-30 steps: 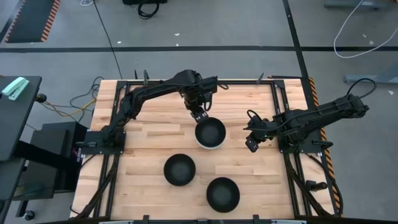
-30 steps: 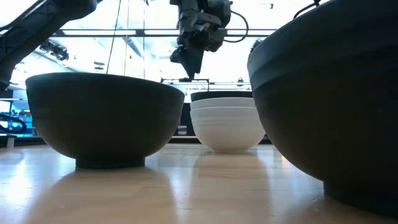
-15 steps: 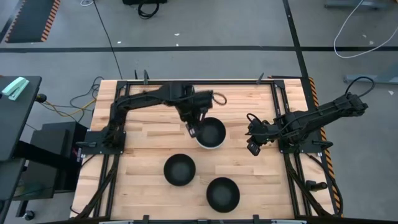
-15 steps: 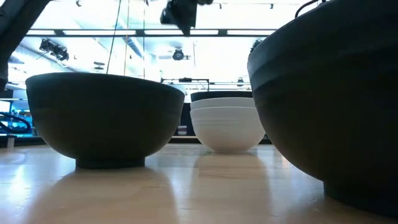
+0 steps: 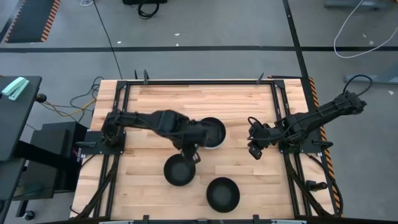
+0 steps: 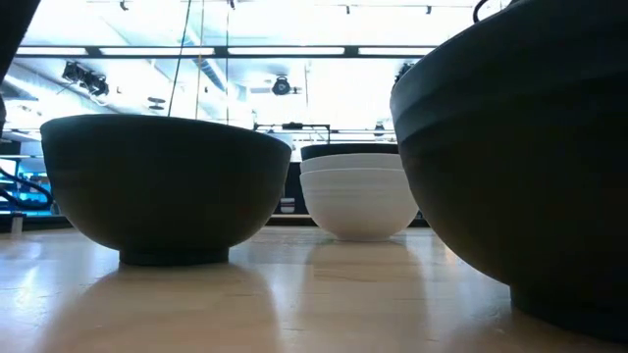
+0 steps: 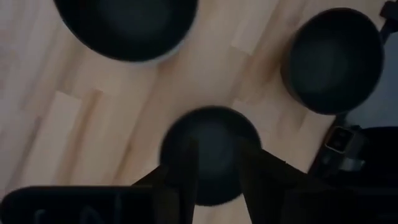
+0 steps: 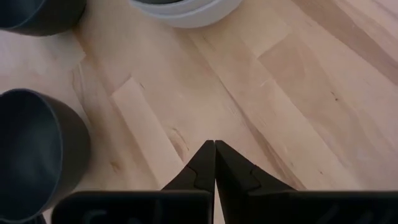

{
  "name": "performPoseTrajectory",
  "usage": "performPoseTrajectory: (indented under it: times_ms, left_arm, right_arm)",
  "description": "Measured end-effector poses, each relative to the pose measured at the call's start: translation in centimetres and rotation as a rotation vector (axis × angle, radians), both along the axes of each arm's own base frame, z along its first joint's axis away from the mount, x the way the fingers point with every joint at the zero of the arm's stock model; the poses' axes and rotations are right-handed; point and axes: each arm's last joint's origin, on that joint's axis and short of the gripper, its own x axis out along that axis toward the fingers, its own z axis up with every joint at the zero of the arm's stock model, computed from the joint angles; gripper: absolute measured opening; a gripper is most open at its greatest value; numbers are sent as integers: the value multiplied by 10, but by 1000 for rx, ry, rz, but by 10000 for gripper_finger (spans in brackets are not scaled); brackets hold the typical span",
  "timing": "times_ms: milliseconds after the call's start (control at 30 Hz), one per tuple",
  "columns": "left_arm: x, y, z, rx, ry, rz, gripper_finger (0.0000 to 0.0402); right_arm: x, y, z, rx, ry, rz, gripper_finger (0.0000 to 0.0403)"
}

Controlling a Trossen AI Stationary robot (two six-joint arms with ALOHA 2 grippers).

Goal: Nest bowls inside each other
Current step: Stack the left black bowl on the black bowl

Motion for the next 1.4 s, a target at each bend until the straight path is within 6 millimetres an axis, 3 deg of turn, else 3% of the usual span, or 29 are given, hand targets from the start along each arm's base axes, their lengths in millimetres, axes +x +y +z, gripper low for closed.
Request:
performPoseTrajectory:
  times_ms: [267,600,1100,1400]
  left_arm:
    - [-5,-21,0,-36,6,41,112]
    - [-4,-18,0,-14,-1,-21,116]
    - [2,-20,2,114,-83,-392,116]
    - [-6,-22,0,152,-14,-361,111]
  right_arm:
    - [-1,2,0,7,0,0,16]
    - [-1,2,0,61,-1,-91,16]
    - [14,8,10,284,-170,-293,16]
    - [13,7,10,265,-168,-269,12]
